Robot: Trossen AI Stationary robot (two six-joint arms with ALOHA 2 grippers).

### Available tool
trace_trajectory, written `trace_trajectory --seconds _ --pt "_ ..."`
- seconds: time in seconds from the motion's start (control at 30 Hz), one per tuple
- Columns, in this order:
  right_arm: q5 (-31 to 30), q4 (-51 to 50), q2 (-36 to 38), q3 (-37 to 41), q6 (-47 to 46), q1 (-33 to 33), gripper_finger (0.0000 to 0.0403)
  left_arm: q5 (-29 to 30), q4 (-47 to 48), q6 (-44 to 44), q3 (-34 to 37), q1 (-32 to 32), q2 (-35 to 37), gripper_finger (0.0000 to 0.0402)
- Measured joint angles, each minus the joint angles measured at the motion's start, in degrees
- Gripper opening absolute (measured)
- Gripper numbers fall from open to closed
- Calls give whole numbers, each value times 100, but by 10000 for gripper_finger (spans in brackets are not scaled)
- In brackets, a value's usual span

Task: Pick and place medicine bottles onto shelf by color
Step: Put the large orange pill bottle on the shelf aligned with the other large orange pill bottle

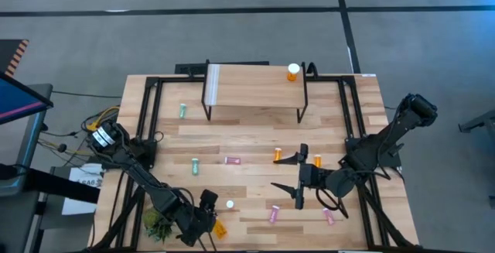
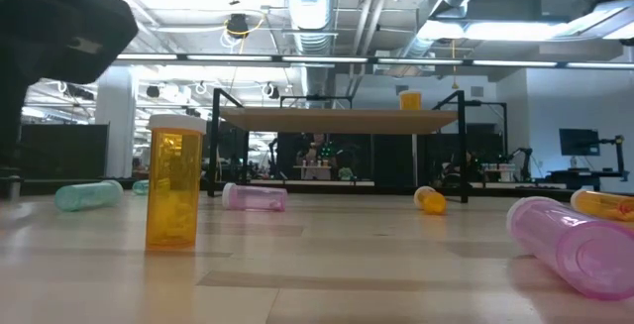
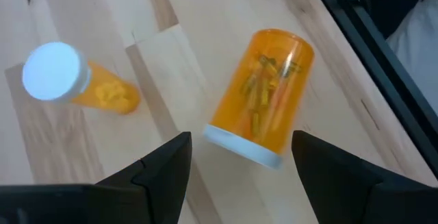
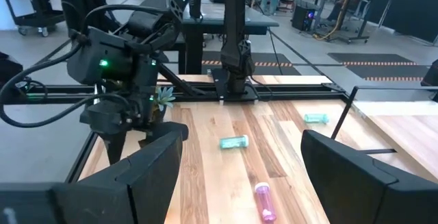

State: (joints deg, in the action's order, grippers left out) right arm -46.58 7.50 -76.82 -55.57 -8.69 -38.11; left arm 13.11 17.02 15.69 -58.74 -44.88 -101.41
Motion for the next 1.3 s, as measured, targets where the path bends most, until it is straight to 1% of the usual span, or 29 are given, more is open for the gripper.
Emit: trace_trajectory --seconds 0.07,0.17,0.3,0.4,0.77,1.03,1.3 --pt "25 -51 0 -2 -41 0 320 -48 -54 -23 46 31 3 240" --pt "109 -191 -2 -2 -177 0 320 -92 -290 -20 342 48 43 240" --pt "157 -264 -2 -2 -198 0 320 -265 -948 124 687 58 48 240" --pt "157 -255 -2 -2 -196 31 320 -304 -1286 126 782 60 50 240" --pt "172 -248 -37 -2 -230 144 320 -319 -1392 -231 793 212 52 240" --pt "174 -279 -37 -2 -288 142 320 -1004 -1415 -554 793 546 52 240" --pt "176 -279 -37 -2 -292 142 320 -1189 -1591 -798 793 706 55 240"
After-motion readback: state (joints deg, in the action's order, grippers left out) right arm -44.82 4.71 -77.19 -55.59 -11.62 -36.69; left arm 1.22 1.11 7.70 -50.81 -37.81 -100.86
